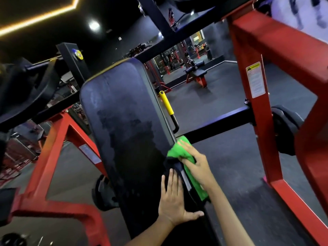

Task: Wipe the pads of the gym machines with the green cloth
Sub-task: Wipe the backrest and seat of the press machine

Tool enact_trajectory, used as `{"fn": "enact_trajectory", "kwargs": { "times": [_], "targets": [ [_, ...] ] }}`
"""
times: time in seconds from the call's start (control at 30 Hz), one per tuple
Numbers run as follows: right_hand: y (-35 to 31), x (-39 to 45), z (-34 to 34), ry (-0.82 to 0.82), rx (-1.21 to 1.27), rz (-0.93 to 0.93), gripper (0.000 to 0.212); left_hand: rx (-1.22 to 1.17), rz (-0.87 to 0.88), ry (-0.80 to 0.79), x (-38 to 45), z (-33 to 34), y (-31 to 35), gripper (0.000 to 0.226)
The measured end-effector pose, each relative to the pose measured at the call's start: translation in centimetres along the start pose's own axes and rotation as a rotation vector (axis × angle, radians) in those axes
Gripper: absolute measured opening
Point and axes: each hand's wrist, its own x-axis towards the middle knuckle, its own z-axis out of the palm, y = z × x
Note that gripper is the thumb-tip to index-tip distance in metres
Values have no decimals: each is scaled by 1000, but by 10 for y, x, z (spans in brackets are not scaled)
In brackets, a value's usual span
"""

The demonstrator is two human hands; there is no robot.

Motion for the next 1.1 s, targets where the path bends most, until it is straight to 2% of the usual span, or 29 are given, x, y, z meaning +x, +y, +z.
{"fn": "enact_trajectory", "kwargs": {
  "times": [0.1, 0.17, 0.37, 0.57, 0.67, 0.8, 0.9, 1.0, 1.03, 1.1],
  "targets": [
    [-12, 30, 8, -46, -22, -81, 58, -1, 6, 36, -1, 1, -1, 125],
    [-6, 26, 7, -38, -1, -56, 59, 19, 10, 48, 1, 4, -5, 126],
    [17, -39, -3, 59, -34, 117, 49, 15, 79, 41, 2, 4, -6, 127],
    [33, -107, -10, 111, -50, 265, 45, -77, 118, 156, -5, 2, -8, 136],
    [42, -135, -9, 161, -81, 309, 40, -158, 143, 221, -5, 3, -9, 134],
    [43, -172, -4, 241, -252, 333, 42, -245, 186, 258, -7, 3, -9, 121],
    [45, -195, -1, 325, -420, 333, 43, -503, 187, 292, -24, 10, 3, 92],
    [45, -218, 12, 402, -536, 320, 45, -940, 108, 138, -78, 25, 33, 67],
    [43, -228, 19, 415, -570, 326, 45, -1145, 15, 77, -101, 29, 44, 63],
    [40, -247, 31, 408, -628, 343, 46, -1557, -323, -56, -140, 31, 63, 47]
  ]
}}
